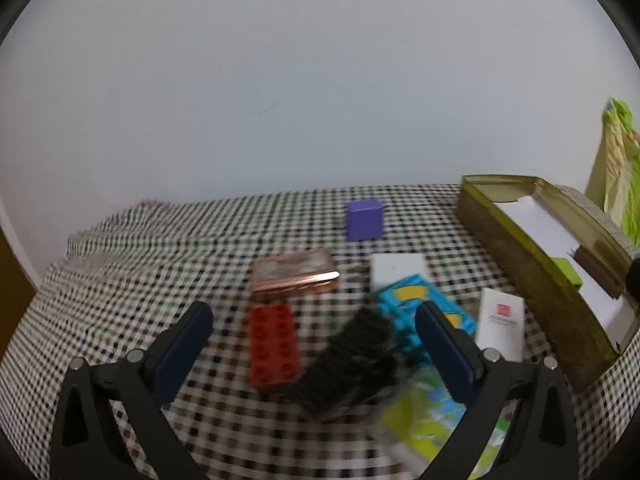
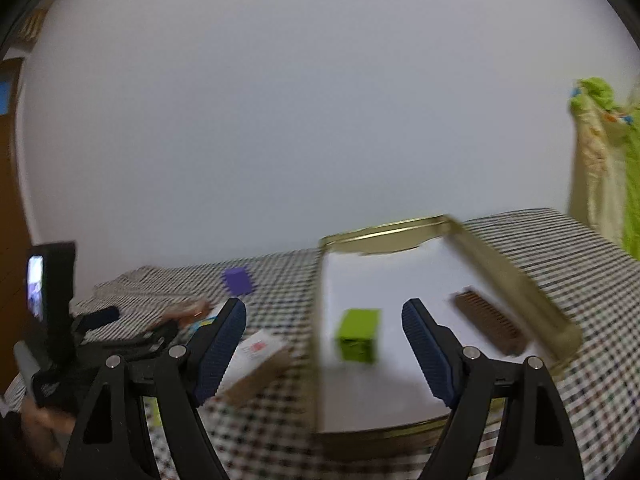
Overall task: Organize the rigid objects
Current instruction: 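Move both grippers back toward the remaining objects on the cloth, then grasp the green floss box with the right gripper while the left grasps the black toy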
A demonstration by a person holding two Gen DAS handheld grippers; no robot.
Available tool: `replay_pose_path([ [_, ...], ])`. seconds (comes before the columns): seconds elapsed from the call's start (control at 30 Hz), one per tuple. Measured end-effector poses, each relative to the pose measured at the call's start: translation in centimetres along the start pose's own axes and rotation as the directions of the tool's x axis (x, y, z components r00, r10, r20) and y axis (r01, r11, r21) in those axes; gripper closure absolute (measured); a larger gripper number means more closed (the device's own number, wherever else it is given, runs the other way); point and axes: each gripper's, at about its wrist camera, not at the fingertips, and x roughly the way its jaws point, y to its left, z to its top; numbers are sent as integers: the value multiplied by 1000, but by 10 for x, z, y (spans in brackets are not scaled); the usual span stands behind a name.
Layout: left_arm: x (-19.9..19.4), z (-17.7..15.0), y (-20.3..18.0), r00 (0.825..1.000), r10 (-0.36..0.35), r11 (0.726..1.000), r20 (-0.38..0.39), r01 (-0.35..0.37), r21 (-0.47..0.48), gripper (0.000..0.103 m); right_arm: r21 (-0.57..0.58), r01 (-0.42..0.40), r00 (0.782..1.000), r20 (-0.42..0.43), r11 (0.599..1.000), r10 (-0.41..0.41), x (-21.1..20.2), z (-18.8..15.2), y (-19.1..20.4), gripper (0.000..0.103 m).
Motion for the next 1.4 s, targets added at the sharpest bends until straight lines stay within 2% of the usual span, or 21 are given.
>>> replay_pose_path([
  [0.1,6,-1,16,1000,8,999,-27,-9,-32,0,-6,-62,996,-58,998,62,9,-4,16,21],
  [0.3,5,-4,44,999,48,998,-13,-48,-31,0,-40,-188,964,-198,981,177,27,-17,52,21],
  [0.43,7,-6,59,999,42,999,-21,-42,-9,1,-45,-211,930,-318,976,186,46,-27,67,21],
  [0.47,8,-7,61,999,39,999,-23,-39,-2,1,-36,-224,915,-352,974,198,52,-30,69,21],
  [0.63,7,-6,73,999,15,1000,-31,-15,1,0,-40,-259,889,-400,965,222,64,-34,79,21],
  [0.73,5,-4,74,1000,-6,1000,-24,6,6,0,-65,-279,866,-448,958,222,73,-40,92,21],
  [0.9,3,-4,63,1000,-22,997,-10,22,68,0,-113,-262,836,-522,958,167,93,-47,108,21],
  [1.0,2,-6,56,999,-50,992,-5,50,114,1,-143,-250,840,-523,958,141,95,-48,112,23],
  [1.1,1,-8,48,995,-103,983,-8,103,155,1,-178,-239,847,-519,955,116,94,-48,113,46],
  [1.2,1,-10,41,993,-119,973,-8,118,198,1,-177,-262,842,-523,949,135,93,-47,112,46],
  [1.3,0,-13,38,993,-115,965,-2,113,235,1,-137,-331,824,-523,933,216,86,-45,102,46],
  [1.37,-2,-13,37,990,-141,961,1,137,241,1,-121,-339,837,-492,933,240,76,-41,90,46],
  [1.4,-4,-13,36,987,-163,957,2,158,243,1,-120,-341,852,-458,932,253,69,-38,82,46],
])
